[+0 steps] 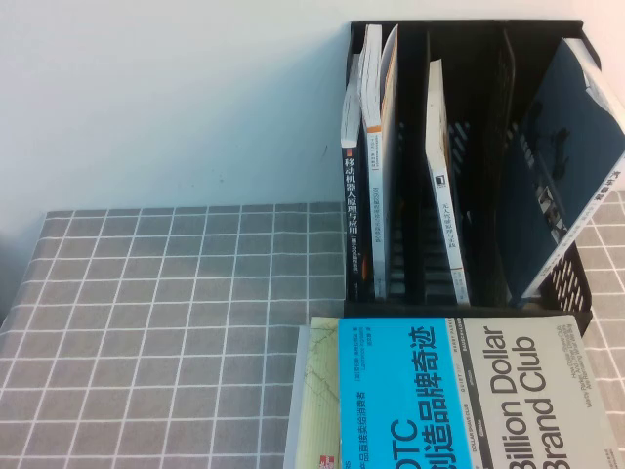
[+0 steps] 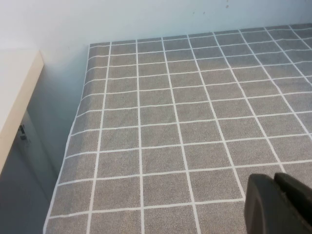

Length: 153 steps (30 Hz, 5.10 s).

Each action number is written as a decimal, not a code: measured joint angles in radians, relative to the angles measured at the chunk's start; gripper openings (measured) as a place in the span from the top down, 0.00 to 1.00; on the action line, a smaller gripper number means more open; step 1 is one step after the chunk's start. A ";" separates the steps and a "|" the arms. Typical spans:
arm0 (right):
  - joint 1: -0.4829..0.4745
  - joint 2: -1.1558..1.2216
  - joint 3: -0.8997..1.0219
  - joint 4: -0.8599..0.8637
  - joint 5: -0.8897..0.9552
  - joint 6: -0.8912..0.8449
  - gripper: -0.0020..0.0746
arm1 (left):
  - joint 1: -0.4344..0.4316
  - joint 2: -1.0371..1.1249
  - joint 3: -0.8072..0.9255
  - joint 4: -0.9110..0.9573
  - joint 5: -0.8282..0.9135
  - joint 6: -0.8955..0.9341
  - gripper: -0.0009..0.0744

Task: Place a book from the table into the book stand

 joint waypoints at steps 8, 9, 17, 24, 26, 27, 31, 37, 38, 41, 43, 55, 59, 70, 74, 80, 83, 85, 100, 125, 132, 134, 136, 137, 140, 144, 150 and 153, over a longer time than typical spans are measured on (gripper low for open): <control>0.000 0.000 0.000 0.000 0.000 0.000 0.98 | 0.000 0.000 0.000 0.000 0.000 0.000 0.99; 0.000 0.000 0.000 0.000 0.000 0.000 0.98 | 0.000 0.000 0.000 0.000 0.000 0.002 0.99; 0.000 0.000 0.000 0.000 -0.002 0.000 0.98 | 0.000 0.000 0.000 0.000 0.000 0.002 0.99; 0.000 0.000 0.000 0.000 -0.002 0.000 0.98 | 0.000 0.000 0.000 0.000 0.000 0.002 0.99; 0.000 0.000 0.000 0.000 -0.002 0.000 0.98 | 0.000 0.000 0.000 0.000 0.000 0.002 0.99; 0.000 0.000 0.000 0.000 -0.002 0.000 0.98 | 0.000 0.000 0.000 0.000 0.000 0.002 0.99; 0.000 0.000 0.000 0.000 -0.002 0.000 0.98 | 0.000 0.000 0.000 0.000 0.000 0.002 0.99; 0.000 0.000 0.000 0.000 -0.002 0.000 0.98 | 0.000 0.000 0.000 0.000 0.000 0.002 0.99; 0.000 0.000 0.000 0.000 -0.002 0.000 0.98 | 0.000 0.000 0.000 0.000 0.000 0.002 0.99; 0.000 0.000 0.000 0.000 -0.002 0.000 0.98 | 0.000 0.000 0.000 0.000 0.000 0.002 0.99; 0.000 0.000 0.000 0.000 -0.002 0.000 0.98 | 0.000 0.000 0.000 0.000 0.000 0.002 0.99; 0.000 0.000 0.000 0.000 -0.002 -0.002 0.98 | 0.000 0.000 0.000 0.000 0.000 0.000 0.99; 0.000 0.000 0.000 0.000 -0.002 -0.002 0.98 | 0.000 0.000 0.000 0.000 0.000 0.000 0.99; 0.000 0.000 0.000 0.000 -0.002 -0.002 0.98 | 0.000 0.000 0.004 0.000 -0.041 0.000 0.99; 0.000 0.000 0.002 0.000 -0.016 -0.002 0.98 | 0.002 0.000 0.006 0.000 -0.085 0.000 0.99; 0.000 0.000 0.011 0.000 -0.312 -0.002 0.98 | 0.002 0.000 0.006 0.000 -0.333 -0.004 0.99; 0.000 0.000 0.011 0.000 -0.542 -0.002 0.98 | 0.002 0.000 0.006 -0.009 -0.464 -0.038 0.99; 0.000 0.000 0.011 0.000 -0.682 0.018 0.98 | 0.002 0.000 0.006 -0.012 -0.540 -0.045 0.99; 0.000 0.000 0.011 0.089 -1.075 0.088 0.98 | 0.002 0.000 0.006 -0.088 -0.772 -0.044 0.99; 0.000 0.382 -0.441 0.289 0.155 -0.184 0.98 | 0.002 0.402 -0.412 -0.451 -0.176 0.109 0.99; 0.000 0.791 -0.467 0.420 0.258 -0.345 0.98 | 0.002 0.690 -0.467 -0.726 0.102 0.172 0.99; 0.000 0.910 -0.467 0.494 0.243 -0.422 0.98 | 0.002 0.770 -0.482 -0.828 0.183 0.275 0.99; 0.000 1.005 -0.467 0.600 0.211 -0.521 0.98 | 0.002 0.827 -0.483 -0.956 0.230 0.392 0.99; 0.000 1.050 -0.467 0.677 0.194 -0.589 0.98 | 0.002 0.850 -0.483 -1.028 0.247 0.467 0.99; 0.000 1.157 -0.467 0.910 0.161 -0.827 0.98 | 0.002 0.881 -0.484 -1.236 0.262 0.685 0.99; 0.000 1.272 -0.470 1.127 0.135 -1.027 0.98 | 0.002 0.881 -0.486 -1.413 0.260 0.835 0.99; 0.000 1.324 -0.478 1.219 0.116 -1.113 0.98 | 0.002 0.881 -0.491 -1.446 0.258 0.874 0.99; 0.000 1.324 -0.478 1.223 0.088 -1.131 0.98 | 0.002 0.881 -0.491 -1.459 0.258 0.870 0.99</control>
